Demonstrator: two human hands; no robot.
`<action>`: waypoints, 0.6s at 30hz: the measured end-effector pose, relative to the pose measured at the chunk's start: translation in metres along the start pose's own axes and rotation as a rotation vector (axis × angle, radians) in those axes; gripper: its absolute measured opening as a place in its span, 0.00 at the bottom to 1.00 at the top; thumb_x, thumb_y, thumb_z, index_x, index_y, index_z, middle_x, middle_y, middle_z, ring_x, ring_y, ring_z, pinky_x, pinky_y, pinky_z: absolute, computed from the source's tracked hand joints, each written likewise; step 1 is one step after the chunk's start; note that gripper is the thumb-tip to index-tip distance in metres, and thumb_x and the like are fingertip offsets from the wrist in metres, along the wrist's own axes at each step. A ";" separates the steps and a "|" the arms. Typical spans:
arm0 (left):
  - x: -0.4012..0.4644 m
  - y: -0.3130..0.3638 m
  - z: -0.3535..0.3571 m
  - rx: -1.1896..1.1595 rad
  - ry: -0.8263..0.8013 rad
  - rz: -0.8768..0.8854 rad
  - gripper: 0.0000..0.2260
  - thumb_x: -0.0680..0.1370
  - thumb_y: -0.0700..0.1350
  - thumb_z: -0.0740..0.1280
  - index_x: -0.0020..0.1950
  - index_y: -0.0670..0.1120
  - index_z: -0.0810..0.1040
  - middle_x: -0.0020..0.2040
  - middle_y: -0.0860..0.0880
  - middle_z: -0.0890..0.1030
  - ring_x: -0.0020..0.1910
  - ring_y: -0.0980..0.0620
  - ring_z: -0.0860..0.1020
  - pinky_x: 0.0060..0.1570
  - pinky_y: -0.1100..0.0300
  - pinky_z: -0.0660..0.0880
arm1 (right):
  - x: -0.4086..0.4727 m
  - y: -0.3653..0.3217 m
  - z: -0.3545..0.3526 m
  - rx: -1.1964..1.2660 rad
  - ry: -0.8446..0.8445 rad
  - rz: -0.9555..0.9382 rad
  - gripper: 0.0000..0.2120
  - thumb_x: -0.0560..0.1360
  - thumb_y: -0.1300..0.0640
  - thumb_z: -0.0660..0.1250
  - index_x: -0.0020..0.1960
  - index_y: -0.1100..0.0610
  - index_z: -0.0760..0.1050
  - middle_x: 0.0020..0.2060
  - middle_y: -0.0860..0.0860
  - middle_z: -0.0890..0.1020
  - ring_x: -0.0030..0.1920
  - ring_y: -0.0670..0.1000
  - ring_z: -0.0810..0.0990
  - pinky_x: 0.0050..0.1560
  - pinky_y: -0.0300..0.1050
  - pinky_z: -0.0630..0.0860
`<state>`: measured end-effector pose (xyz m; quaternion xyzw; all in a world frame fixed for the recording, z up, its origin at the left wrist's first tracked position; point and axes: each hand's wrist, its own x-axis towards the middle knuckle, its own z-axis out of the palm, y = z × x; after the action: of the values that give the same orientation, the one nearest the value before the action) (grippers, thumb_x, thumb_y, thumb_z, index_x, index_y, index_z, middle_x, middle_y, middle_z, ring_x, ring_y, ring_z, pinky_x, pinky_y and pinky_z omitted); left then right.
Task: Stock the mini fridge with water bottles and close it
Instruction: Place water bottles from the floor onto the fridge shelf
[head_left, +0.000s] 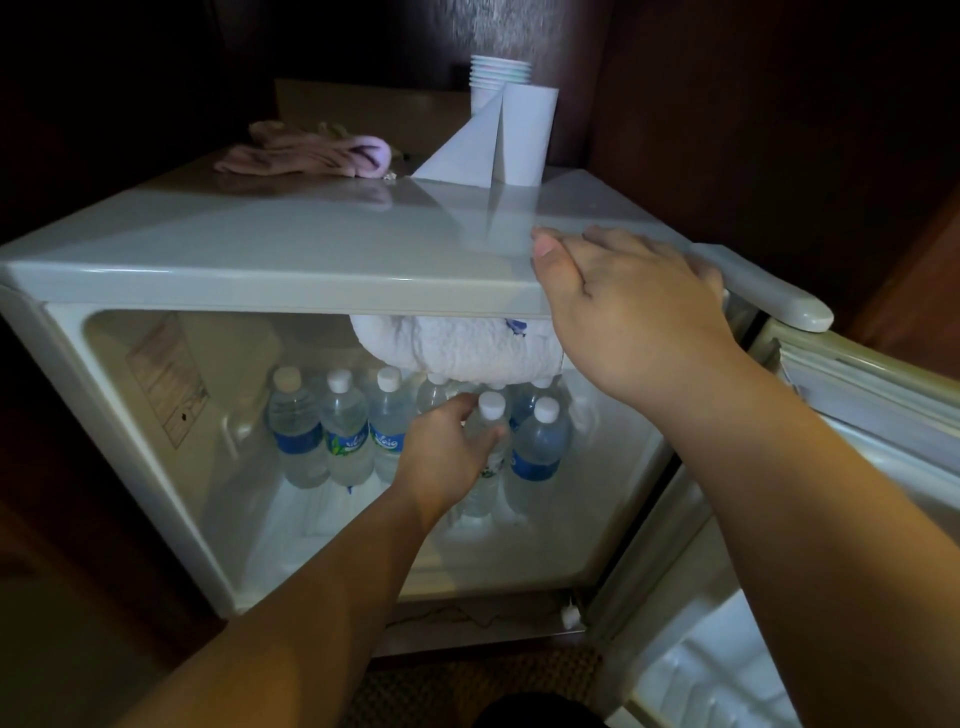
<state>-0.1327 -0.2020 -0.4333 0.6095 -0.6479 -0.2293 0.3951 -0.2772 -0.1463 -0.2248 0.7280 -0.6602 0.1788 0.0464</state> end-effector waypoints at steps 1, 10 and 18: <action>0.000 0.000 0.001 0.000 0.008 0.000 0.20 0.78 0.55 0.72 0.69 0.51 0.79 0.62 0.50 0.83 0.60 0.49 0.80 0.56 0.60 0.74 | 0.000 0.000 0.000 -0.005 0.000 -0.001 0.24 0.86 0.40 0.43 0.79 0.38 0.60 0.79 0.50 0.65 0.79 0.60 0.60 0.75 0.66 0.53; 0.003 0.000 0.006 -0.063 0.024 -0.021 0.20 0.78 0.56 0.72 0.69 0.51 0.78 0.62 0.51 0.84 0.62 0.51 0.80 0.55 0.61 0.73 | -0.001 0.000 0.002 -0.026 0.019 -0.001 0.24 0.85 0.41 0.44 0.80 0.38 0.59 0.80 0.50 0.65 0.79 0.59 0.60 0.75 0.66 0.53; -0.057 0.004 -0.054 0.129 0.222 0.163 0.13 0.78 0.57 0.72 0.58 0.52 0.84 0.51 0.56 0.84 0.49 0.56 0.80 0.49 0.55 0.79 | -0.003 -0.001 0.002 0.021 0.036 0.024 0.24 0.85 0.39 0.44 0.79 0.37 0.60 0.80 0.47 0.65 0.79 0.56 0.60 0.75 0.63 0.53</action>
<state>-0.0957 -0.1362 -0.4124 0.6006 -0.6609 -0.0856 0.4418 -0.2759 -0.1440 -0.2269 0.7170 -0.6661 0.1994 0.0483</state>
